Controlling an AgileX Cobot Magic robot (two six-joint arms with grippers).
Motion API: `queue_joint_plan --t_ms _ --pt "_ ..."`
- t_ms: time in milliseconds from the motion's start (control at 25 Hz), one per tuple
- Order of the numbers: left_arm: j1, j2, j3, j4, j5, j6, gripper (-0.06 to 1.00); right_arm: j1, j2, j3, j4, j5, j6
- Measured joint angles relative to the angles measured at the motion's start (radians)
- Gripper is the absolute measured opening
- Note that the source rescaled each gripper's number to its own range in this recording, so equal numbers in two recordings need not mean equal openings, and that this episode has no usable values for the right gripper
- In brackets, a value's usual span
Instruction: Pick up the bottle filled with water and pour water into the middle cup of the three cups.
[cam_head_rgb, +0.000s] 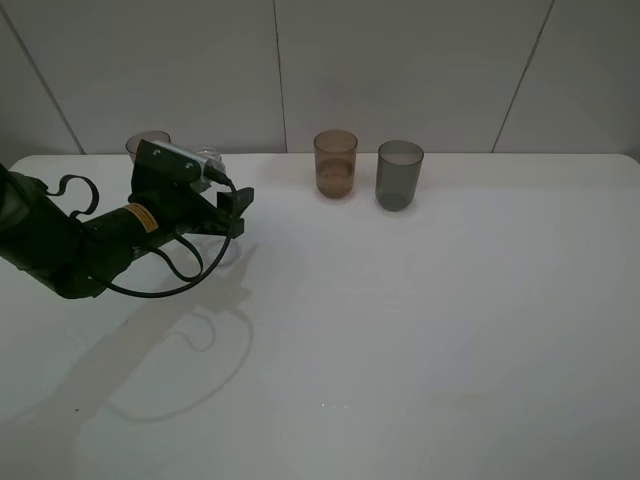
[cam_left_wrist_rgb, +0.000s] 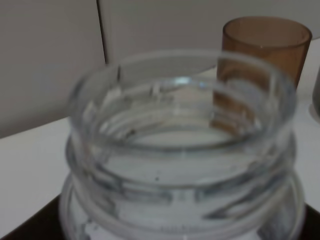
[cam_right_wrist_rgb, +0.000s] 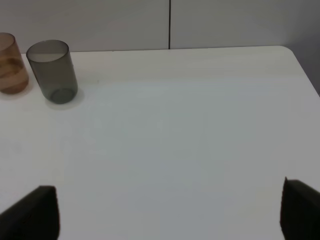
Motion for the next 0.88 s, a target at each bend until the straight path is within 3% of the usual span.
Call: queue_joint_plan --t_ms 480,640,880 --pt "0.000 -0.226 0.004 -0.004 0.019 0.000 0.56 0.000 0.000 0.000 0.000 0.000 0.000" --pt "0.000 -0.349 0.006 -0.023 0.139 0.000 0.56 0.000 0.000 0.000 0.000 0.000 0.000" --pt "0.000 -0.595 0.006 -0.089 0.455 0.000 0.56 0.000 0.000 0.000 0.000 0.000 0.000"
